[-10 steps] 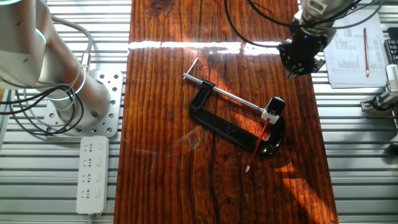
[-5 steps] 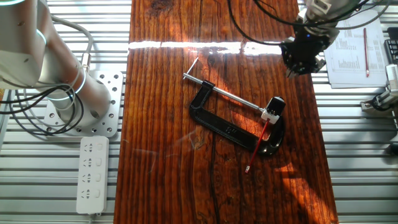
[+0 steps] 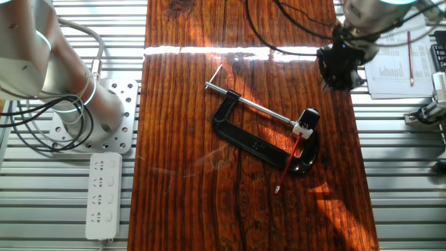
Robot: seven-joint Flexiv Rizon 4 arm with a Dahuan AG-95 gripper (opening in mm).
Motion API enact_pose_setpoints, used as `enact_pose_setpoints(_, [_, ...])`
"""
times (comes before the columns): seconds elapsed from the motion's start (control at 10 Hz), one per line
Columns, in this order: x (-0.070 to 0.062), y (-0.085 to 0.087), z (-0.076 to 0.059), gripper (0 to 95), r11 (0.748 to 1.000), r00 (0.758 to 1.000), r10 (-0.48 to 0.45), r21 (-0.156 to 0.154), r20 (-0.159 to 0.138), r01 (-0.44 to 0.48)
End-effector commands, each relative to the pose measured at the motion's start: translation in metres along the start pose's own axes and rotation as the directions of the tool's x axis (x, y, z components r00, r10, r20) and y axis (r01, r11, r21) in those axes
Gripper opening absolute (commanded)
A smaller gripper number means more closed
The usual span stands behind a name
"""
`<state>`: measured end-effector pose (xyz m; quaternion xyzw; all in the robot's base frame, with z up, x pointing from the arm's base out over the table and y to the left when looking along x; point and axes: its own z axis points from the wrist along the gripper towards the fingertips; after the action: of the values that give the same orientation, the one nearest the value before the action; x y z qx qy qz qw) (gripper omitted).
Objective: Sharpen the pencil with a pencil sharpener
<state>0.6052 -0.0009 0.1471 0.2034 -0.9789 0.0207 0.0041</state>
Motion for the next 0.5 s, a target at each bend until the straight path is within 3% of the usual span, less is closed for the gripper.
enact_pose_setpoints(0.1, [0.024,-0.033,-0.014,0.0,0.991,0.991,0.130,0.030,0.023,-0.131])
enact_pose_setpoints(0.3, [0.042,-0.057,-0.018,0.0,0.987,0.986,0.162,-0.009,0.033,-0.161])
enact_pose_setpoints(0.5, [0.045,-0.070,-0.009,0.0,0.984,0.985,0.173,-0.049,0.029,-0.171])
